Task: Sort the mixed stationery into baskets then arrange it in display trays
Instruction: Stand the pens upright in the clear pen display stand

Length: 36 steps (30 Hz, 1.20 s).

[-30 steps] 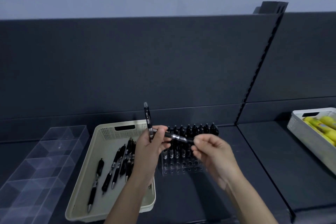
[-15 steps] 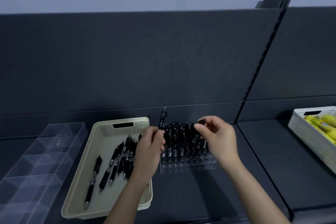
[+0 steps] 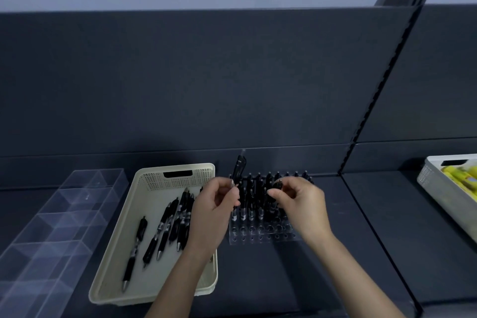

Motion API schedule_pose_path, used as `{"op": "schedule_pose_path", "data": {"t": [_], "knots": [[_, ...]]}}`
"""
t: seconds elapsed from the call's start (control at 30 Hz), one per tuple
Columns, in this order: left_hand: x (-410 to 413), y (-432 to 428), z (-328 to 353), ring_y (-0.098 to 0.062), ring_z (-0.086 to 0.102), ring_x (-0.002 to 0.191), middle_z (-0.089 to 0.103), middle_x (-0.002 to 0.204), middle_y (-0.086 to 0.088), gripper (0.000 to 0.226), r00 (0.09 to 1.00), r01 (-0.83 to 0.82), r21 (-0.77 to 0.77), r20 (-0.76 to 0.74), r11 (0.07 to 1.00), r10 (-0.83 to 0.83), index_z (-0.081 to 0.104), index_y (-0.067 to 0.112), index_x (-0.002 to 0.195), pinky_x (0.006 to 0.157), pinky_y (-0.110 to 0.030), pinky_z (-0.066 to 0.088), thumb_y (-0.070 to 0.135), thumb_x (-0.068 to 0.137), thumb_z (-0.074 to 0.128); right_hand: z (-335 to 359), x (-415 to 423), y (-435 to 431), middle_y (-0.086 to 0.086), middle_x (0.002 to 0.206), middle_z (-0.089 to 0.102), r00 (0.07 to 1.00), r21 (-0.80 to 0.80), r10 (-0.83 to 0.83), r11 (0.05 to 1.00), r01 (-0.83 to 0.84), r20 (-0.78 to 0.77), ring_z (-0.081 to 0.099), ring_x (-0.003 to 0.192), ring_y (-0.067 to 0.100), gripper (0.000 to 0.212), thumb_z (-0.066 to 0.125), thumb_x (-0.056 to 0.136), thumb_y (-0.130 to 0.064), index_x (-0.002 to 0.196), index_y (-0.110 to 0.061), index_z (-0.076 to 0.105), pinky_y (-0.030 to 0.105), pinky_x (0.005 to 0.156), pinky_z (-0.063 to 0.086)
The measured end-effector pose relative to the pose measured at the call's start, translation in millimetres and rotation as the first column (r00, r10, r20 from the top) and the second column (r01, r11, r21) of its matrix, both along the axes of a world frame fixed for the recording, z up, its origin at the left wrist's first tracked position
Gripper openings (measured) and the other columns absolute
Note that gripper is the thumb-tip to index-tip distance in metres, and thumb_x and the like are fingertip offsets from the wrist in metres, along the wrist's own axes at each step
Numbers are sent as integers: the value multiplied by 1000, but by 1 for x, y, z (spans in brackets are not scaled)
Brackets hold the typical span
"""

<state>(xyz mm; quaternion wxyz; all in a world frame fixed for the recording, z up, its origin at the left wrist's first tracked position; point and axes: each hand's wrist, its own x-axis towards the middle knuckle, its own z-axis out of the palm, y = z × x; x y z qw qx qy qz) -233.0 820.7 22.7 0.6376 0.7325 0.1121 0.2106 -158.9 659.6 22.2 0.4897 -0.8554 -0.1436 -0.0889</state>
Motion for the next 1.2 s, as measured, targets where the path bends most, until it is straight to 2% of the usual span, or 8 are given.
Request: {"op": "schedule_pose_path", "data": {"t": [0.1, 0.3, 0.4, 0.53, 0.73, 0.83, 0.97, 1.2], "knots": [[-3, 0, 1, -12, 65, 81, 67, 82, 9, 17, 1000, 1, 40, 13, 999, -1, 66, 28, 87, 73, -23, 52, 11, 86, 65, -10, -4, 0, -2, 77, 62, 1000, -117, 22, 993, -20, 15, 56, 67, 8, 14, 76, 78, -23, 83, -11, 70, 6, 59, 38], [-5, -1, 3, 0, 61, 74, 66, 79, 15, 22, 999, -1, 110, 46, 994, -4, 67, 32, 81, 68, -11, 47, 11, 80, 72, -5, -8, -2, -1, 83, 63, 1000, -193, 3, 981, -4, -2, 57, 72, 12, 23, 77, 77, -27, 91, -10, 68, 15, 63, 41], [-5, -5, 3, 2, 59, 71, 65, 75, 17, 25, 999, 21, 133, 39, 991, -27, 67, 36, 79, 67, -9, 46, 11, 78, 73, 10, -13, -6, -6, 77, 63, 999, -30, -17, 999, 16, -30, 57, 68, 5, 18, 79, 74, -22, 86, -19, 66, 10, 61, 43], [-2, -18, 5, 4, 62, 74, 66, 79, 23, 26, 993, 114, 245, 1, 963, -117, 64, 38, 79, 69, -9, 46, 15, 79, 75, 34, -20, -7, -4, 65, 64, 960, 360, 214, 923, -138, -182, 58, 59, 6, 15, 78, 74, -10, 74, -21, 67, 19, 56, 49], [3, -27, 8, 9, 61, 89, 68, 91, 19, 23, 975, 222, 369, -82, 902, -206, 62, 44, 94, 79, -8, 47, 24, 84, 69, 35, -17, -17, -2, 59, 50, 972, 445, 151, 894, -56, -180, 54, 61, 13, 19, 73, 79, -6, 69, -7, 56, 40, 66, 57], [0, -22, 6, 10, 61, 86, 67, 88, 18, 25, 989, 150, 383, -58, 912, -138, 63, 40, 96, 76, -5, 45, 21, 83, 71, 28, -13, -25, -11, 55, 54, 995, 312, -43, 948, 69, -91, 59, 57, 9, 26, 71, 81, -13, 66, -21, 52, 32, 67, 56], [-3, -15, 3, 4, 62, 77, 67, 77, 19, 30, 999, 39, 367, 5, 929, -44, 64, 41, 85, 70, -6, 45, 12, 80, 73, 17, -11, -26, -16, 65, 60, 989, 49, -116, 992, 112, 86, 58, 70, -9, 22, 71, 82, -18, 76, -29, 54, 0, 59, 39], [-7, -7, -6, 0, 63, 77, 66, 79, 20, 28, 999, 39, 363, -39, 931, -27, 66, 36, 84, 71, -10, 48, 10, 79, 73, -6, -5, -20, -9, 68, 61, 992, -121, -57, 990, 70, 110, 59, 65, 6, 9, 70, 84, -18, 84, -14, 61, 8, 60, 44]]}}
